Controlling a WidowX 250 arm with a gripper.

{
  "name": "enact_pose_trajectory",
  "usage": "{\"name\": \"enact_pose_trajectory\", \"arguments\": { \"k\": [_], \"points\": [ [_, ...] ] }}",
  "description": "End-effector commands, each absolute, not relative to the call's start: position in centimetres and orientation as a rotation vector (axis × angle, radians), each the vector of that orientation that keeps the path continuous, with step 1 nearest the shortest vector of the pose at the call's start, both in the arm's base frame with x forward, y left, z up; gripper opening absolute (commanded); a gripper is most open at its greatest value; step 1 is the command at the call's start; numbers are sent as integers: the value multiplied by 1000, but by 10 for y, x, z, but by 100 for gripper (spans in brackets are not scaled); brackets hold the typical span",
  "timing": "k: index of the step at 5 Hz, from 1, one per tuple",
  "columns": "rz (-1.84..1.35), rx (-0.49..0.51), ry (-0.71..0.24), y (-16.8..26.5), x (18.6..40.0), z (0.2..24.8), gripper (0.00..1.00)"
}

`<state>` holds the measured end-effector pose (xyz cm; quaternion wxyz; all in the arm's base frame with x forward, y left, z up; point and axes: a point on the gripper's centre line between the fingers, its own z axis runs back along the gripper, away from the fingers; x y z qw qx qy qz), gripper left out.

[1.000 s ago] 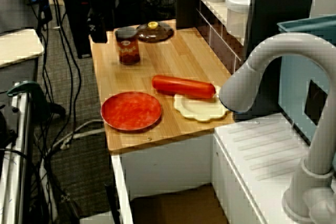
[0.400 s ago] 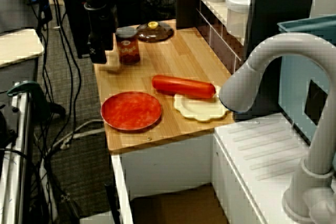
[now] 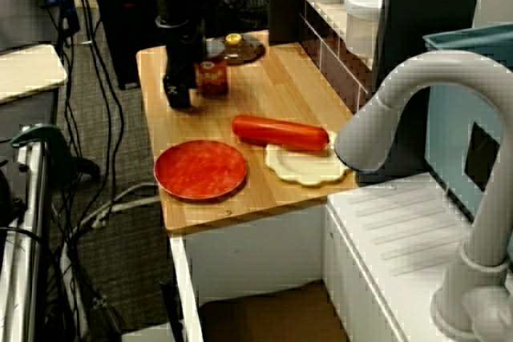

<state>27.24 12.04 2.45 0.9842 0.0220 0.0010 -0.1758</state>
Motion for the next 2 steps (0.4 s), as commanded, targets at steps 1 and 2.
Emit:
{"name": "enact_pose_trajectory", "arguments": {
  "k": [1, 2],
  "points": [
    [-326, 18, 14, 93, 329, 45, 100],
    [-312, -17, 32, 87, 348, 50, 100]
  ]
}}
